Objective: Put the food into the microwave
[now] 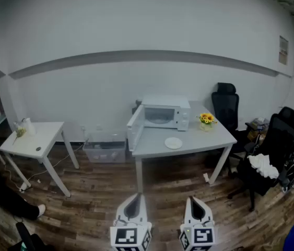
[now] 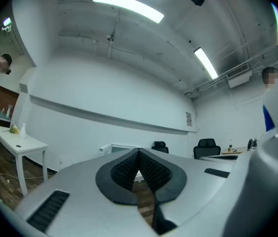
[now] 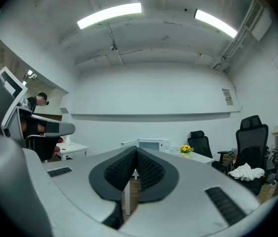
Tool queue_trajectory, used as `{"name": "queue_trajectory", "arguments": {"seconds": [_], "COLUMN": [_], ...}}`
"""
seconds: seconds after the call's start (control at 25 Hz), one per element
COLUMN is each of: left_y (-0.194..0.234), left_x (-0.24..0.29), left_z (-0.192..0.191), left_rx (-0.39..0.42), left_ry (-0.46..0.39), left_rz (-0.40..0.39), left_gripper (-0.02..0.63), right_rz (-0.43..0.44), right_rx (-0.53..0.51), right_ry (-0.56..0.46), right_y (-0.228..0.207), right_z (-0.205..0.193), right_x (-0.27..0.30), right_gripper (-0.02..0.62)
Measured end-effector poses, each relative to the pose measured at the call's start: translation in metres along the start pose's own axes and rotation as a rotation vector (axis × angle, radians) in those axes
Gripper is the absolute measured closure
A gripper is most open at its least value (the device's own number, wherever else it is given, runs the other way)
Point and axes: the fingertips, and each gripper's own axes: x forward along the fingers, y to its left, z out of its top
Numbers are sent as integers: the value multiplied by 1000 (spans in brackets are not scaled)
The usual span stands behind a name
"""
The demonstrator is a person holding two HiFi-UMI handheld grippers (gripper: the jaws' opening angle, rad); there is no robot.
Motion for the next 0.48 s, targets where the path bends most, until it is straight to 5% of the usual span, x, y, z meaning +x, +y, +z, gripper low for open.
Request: {"name": "queue_trajectory", "arguments": {"seconds": [0.48], "left_y": [5], "left_x": [5], "left_z": [-2], "left_rx": [-14], "left_ry": [1], "left_rz": [14], "left_gripper": [597], "right_rz": [28], "right_rx": [31], "right_ry": [-19], "right_y": [5], "right_z": [1], "right_x": [7], "right_gripper": [581]}}
